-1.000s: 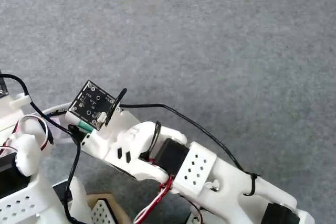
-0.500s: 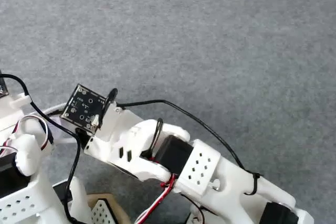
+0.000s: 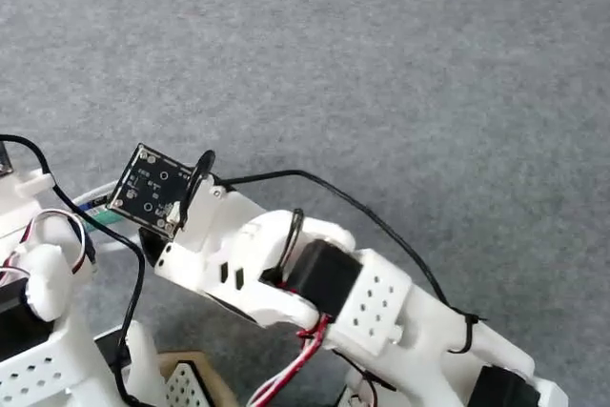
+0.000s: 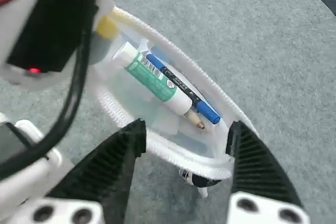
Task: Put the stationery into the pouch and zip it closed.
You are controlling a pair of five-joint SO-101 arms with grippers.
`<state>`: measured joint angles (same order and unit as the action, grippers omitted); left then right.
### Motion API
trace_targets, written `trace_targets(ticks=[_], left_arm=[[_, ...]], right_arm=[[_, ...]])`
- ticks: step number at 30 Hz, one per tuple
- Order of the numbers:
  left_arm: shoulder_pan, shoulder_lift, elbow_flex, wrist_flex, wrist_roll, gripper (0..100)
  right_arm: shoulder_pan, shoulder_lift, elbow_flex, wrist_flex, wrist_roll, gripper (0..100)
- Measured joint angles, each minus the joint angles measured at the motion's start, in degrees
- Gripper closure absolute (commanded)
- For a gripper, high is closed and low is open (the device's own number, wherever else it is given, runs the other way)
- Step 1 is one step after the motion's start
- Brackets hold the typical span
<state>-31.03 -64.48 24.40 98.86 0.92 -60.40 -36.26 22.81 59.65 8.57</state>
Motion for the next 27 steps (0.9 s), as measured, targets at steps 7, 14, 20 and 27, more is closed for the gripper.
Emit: trace_targets(ticks=[7,14,20,27], left_arm=[[0.00,0.00,-0.26,0.35,0.00,97],[8.18,0.09,-4.57,2.02,0.97,97],[17.49,0.09,-6.15,2.02,2.02,97],[21.19,0.00,-5.63,2.02,2.20,97]], right_arm=[[0.53,-2.81,-12.31,12.13,0.09,72.9],[3.52,-7.30,-13.98,16.97,0.18,72.9],[13.54,-7.91,-13.98,21.10,0.18,72.9],[23.12,-8.09,-11.34,26.29,0.35,72.7]])
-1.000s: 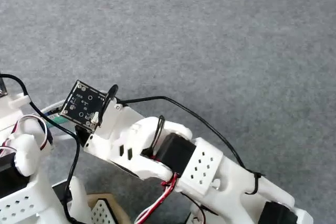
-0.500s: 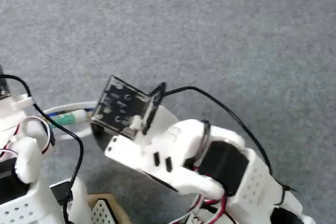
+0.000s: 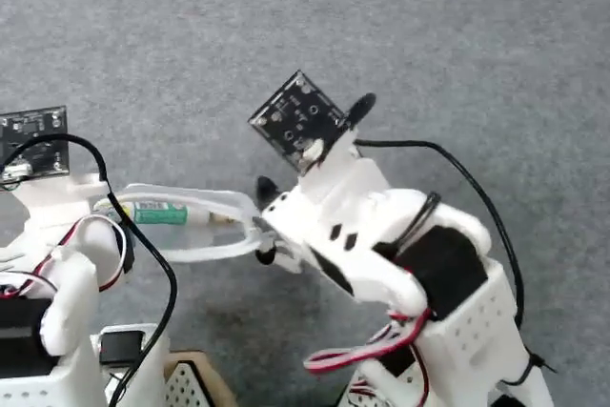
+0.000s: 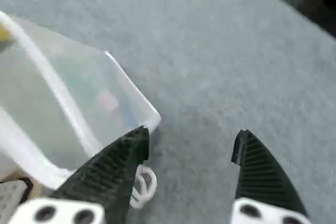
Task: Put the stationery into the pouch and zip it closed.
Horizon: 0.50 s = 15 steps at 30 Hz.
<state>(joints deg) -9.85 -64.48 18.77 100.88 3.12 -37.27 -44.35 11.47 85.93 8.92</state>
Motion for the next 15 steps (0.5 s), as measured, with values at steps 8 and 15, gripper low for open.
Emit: trace_targets(ticks=[8,15], left_arm=[[0.00,0.09,3.34,-0.53,0.00,97],[0.00,0.00,4.48,-0.53,0.00,97]], right_arm=[[2.02,0.00,11.34,4.92,4.66,72.6],[2.02,0.00,23.82,2.11,4.84,72.6]])
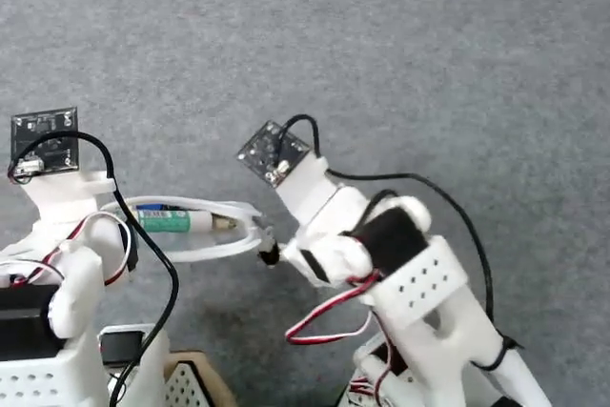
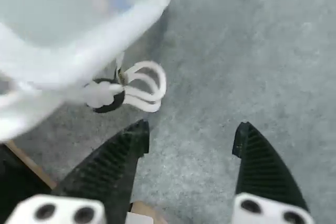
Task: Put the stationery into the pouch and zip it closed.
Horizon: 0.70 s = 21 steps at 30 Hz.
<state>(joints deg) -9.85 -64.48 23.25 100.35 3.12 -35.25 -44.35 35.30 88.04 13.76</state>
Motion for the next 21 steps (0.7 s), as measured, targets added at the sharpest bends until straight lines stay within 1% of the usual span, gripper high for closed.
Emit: trace_targets(ticks=[4,7,9,13,15,21], left_arm=[[0.00,0.00,0.09,-0.35,0.00,97],[0.00,0.00,0.09,-0.53,0.00,97],[0.00,0.00,0.09,-0.53,0.00,97],[0.00,0.00,0.09,-0.53,0.00,97],[0.00,0.00,0.09,-0.53,0.00,97],[0.00,0.00,0.09,-0.53,0.00,97]], right_arm=[[0.00,0.00,5.89,-5.80,0.09,72.6],[-2.64,0.00,9.76,-8.00,0.26,72.5],[-5.89,0.00,11.08,-8.18,0.44,71.8],[-11.16,-1.58,11.16,-8.18,0.44,64.2],[-13.10,-4.04,11.16,-7.82,0.53,63.1],[-14.24,-10.11,11.78,-7.65,0.53,63.1]])
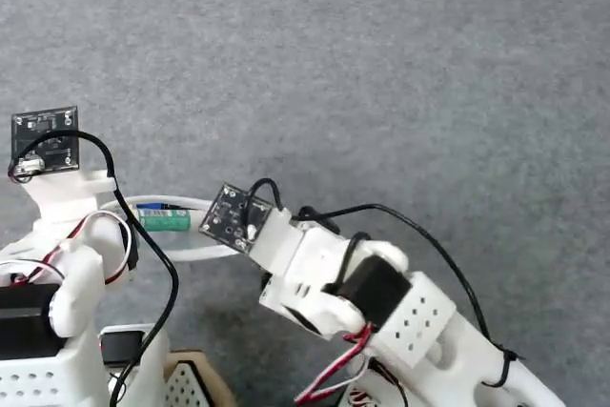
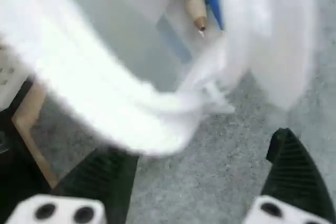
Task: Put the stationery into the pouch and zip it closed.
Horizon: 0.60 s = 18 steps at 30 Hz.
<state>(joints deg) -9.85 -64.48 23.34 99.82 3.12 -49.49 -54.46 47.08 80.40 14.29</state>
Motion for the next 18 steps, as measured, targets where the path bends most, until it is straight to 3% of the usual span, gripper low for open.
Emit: trace_targets(ticks=[7,18], left_arm=[[0.00,0.00,0.00,0.00,0.00,97],[0.00,0.00,0.00,0.00,0.00,97]], right_arm=[[0.00,-0.35,7.65,-8.79,-0.09,64.4],[3.16,-0.35,14.15,-20.40,0.00,90.8]])
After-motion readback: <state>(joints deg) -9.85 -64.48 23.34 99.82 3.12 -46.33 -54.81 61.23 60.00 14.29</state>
